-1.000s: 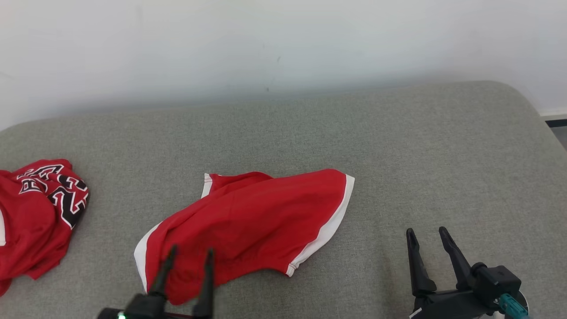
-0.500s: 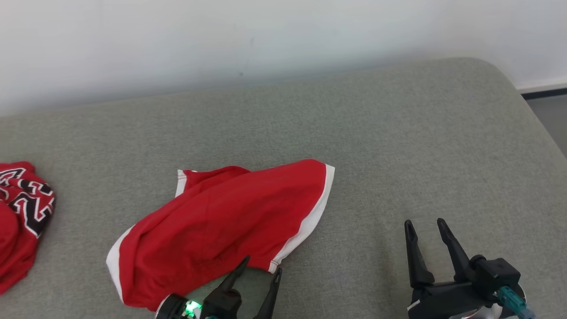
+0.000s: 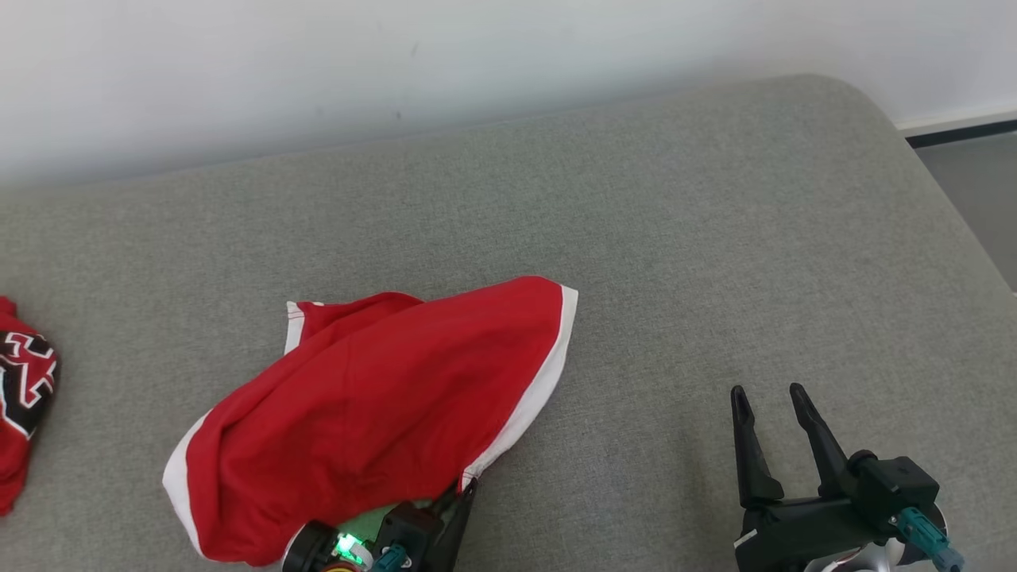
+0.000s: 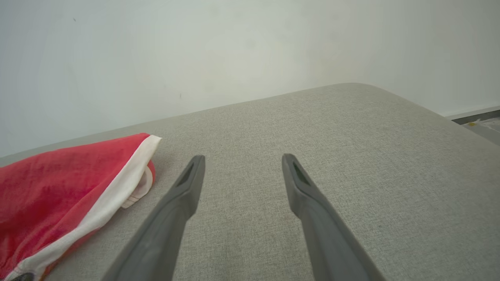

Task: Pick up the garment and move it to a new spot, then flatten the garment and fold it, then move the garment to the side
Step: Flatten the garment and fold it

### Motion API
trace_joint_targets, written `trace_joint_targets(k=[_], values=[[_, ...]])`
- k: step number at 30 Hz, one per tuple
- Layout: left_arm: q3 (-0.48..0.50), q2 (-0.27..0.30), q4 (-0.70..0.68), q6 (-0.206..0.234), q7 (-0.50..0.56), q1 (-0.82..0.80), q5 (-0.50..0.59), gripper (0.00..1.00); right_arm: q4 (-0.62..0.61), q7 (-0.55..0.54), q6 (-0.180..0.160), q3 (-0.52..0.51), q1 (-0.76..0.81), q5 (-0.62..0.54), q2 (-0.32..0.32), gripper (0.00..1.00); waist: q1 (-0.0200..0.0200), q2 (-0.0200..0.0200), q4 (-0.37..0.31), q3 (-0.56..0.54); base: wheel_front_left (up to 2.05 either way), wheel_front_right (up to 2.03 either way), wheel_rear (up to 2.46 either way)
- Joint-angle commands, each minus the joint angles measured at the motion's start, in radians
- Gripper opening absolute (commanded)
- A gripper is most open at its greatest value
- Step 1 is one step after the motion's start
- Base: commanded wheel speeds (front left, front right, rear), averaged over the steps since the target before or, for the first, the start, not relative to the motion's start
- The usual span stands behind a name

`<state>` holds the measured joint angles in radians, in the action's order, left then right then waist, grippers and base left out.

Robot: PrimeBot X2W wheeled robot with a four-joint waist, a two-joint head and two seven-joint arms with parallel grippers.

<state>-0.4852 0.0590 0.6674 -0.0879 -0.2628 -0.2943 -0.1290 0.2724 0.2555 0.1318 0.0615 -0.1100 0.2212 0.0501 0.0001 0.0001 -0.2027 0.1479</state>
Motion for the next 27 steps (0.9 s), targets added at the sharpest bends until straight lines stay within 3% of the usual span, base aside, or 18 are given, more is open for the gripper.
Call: trace_joint_targets(k=[1,10,20,27], values=[[0.002,-0.002,0.006,0.001,-0.003,0.001,-0.020,0.00,0.003,0.003,-0.002,-0.004,0.004,-0.006,0.001,1.00,-0.0001,-0.0001,0.019,-0.020,0.00,0.00,0.00],[0.033,0.004,-0.178,-0.003,-0.003,0.059,-0.053,0.00,0.011,0.005,-0.002,-0.012,0.038,-0.004,0.001,1.00,-0.0001,-0.0001,0.107,-0.080,0.00,0.00,0.00],[0.097,0.130,-0.437,0.056,0.045,0.259,-0.080,0.00,0.018,0.007,-0.002,-0.013,0.070,0.012,0.001,1.00,-0.0001,-0.0001,0.225,-0.133,0.00,0.00,0.00],[0.106,0.167,-0.483,0.074,0.076,0.417,-0.115,0.00,0.016,0.007,-0.002,-0.021,0.077,0.003,0.001,1.00,-0.0001,-0.0001,0.247,-0.140,0.00,0.00,0.00]])
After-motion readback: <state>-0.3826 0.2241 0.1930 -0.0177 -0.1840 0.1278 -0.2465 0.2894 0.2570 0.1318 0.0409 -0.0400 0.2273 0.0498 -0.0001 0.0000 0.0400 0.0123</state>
